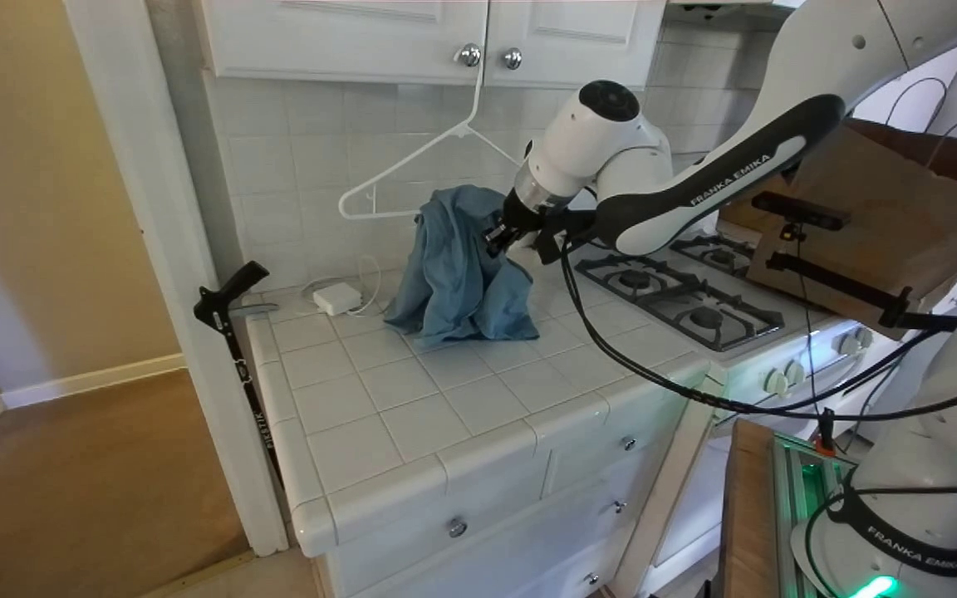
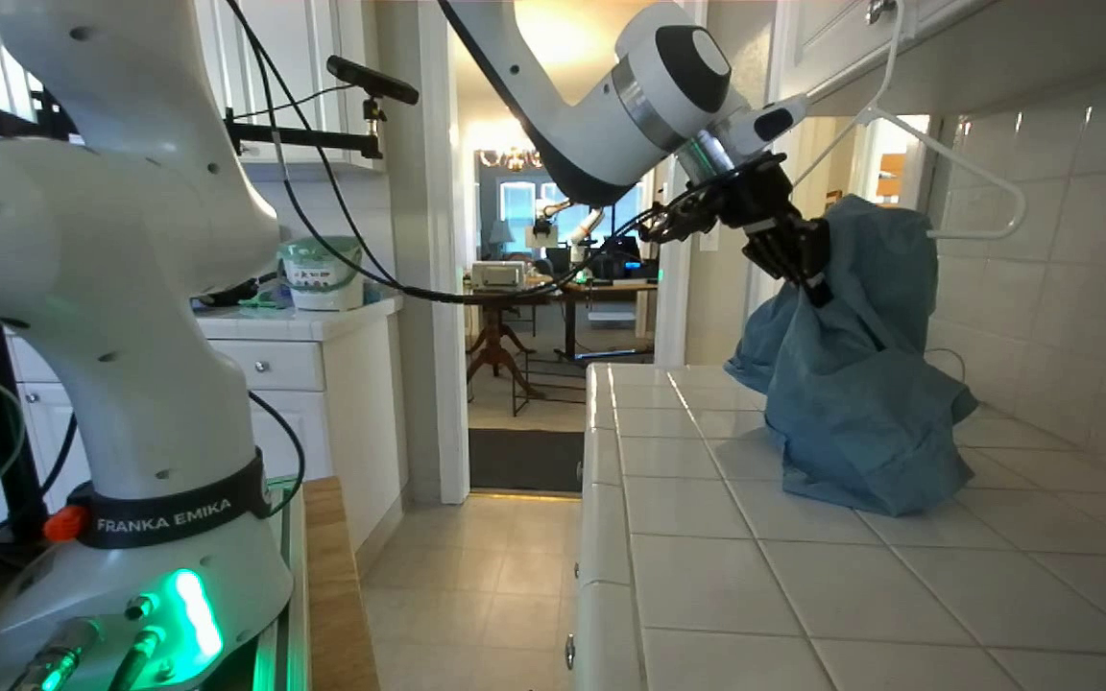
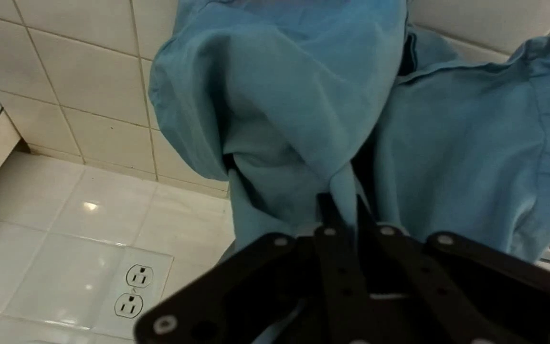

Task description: Move the blue object to the counter

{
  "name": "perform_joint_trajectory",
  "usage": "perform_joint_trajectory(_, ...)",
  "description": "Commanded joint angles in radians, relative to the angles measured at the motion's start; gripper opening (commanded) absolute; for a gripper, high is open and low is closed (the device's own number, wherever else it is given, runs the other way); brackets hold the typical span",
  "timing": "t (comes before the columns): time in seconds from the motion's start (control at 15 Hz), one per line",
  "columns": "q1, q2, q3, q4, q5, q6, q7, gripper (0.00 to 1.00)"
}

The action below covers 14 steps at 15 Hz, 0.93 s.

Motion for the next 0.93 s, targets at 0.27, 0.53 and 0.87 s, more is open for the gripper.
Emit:
perform_joint_trajectory(0.27,0.037,-0.083,0.039,-0.052,0.132,-0.207,-0.056,0.01)
perform_joint_trajectory(0.53,0.295,-0.133,-0.167,-0.108,0.213,-0.323,-0.124,0.01)
perform_joint_trajectory(0.87,0.388,-0.153,-0.222,-0.186,0.212,-0.385,-0.148,0.01)
